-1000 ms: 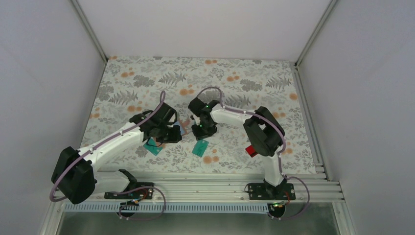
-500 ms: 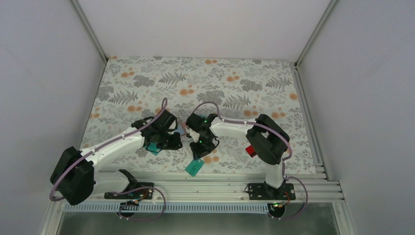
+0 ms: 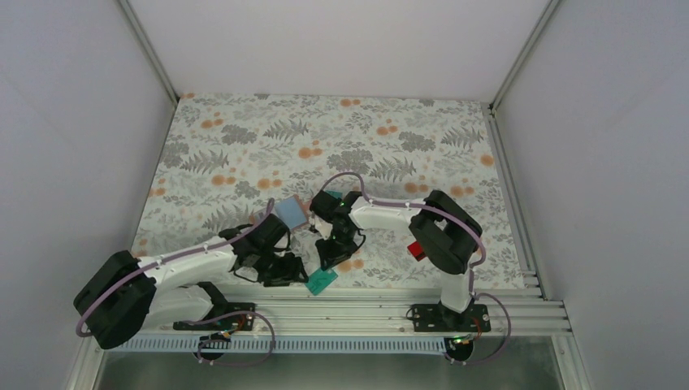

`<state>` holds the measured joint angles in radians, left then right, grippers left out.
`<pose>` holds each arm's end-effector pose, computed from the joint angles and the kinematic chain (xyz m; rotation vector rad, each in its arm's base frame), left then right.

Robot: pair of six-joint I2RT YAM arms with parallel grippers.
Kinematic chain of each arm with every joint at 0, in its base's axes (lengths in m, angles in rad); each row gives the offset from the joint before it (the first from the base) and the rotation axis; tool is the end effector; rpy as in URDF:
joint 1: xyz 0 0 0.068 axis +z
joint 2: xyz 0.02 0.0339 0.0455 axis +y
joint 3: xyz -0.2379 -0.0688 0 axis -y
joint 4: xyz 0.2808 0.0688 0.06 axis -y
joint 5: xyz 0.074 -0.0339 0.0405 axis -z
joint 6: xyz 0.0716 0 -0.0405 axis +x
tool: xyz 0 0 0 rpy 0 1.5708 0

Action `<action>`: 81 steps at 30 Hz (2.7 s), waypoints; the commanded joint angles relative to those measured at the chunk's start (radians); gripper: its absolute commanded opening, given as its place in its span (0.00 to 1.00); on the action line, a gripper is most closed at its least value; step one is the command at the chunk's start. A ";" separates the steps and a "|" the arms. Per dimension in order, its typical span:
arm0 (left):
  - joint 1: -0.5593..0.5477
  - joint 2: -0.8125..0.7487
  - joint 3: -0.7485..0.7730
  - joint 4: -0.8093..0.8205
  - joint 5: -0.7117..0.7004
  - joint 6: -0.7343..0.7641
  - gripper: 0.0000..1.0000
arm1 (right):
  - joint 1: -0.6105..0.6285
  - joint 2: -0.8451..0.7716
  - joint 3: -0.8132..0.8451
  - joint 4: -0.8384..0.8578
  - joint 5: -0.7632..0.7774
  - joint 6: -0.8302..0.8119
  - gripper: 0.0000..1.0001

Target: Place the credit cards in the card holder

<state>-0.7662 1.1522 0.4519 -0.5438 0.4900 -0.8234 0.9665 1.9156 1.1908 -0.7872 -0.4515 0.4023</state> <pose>0.1357 -0.1773 0.0659 -0.0365 -2.8992 0.8481 0.1780 0.3128 0.0580 0.8113 -2.7300 -0.5597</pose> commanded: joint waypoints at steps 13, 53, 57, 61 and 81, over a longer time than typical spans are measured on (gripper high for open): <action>-0.096 0.082 -0.107 0.269 0.061 -0.275 0.66 | 0.020 0.032 -0.105 0.005 0.028 -0.027 0.24; -0.124 -0.004 0.056 0.253 -0.171 -0.331 0.03 | -0.027 0.008 -0.124 -0.001 0.055 -0.054 0.21; -0.115 0.015 0.155 0.161 -0.206 -0.259 0.02 | -0.086 -0.033 -0.084 -0.012 0.083 -0.037 0.23; -0.065 0.024 0.260 0.071 -0.263 -0.183 0.02 | -0.186 -0.117 -0.019 -0.016 0.081 0.000 0.35; 0.331 0.114 0.685 0.182 -0.172 -0.128 0.02 | -0.455 -0.357 0.171 0.507 -0.145 0.599 0.55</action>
<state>-0.4862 1.2469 1.0908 -0.4404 0.2642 -0.9504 0.5140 1.5845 1.2980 -0.4343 -0.5850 0.8490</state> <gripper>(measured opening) 0.028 0.550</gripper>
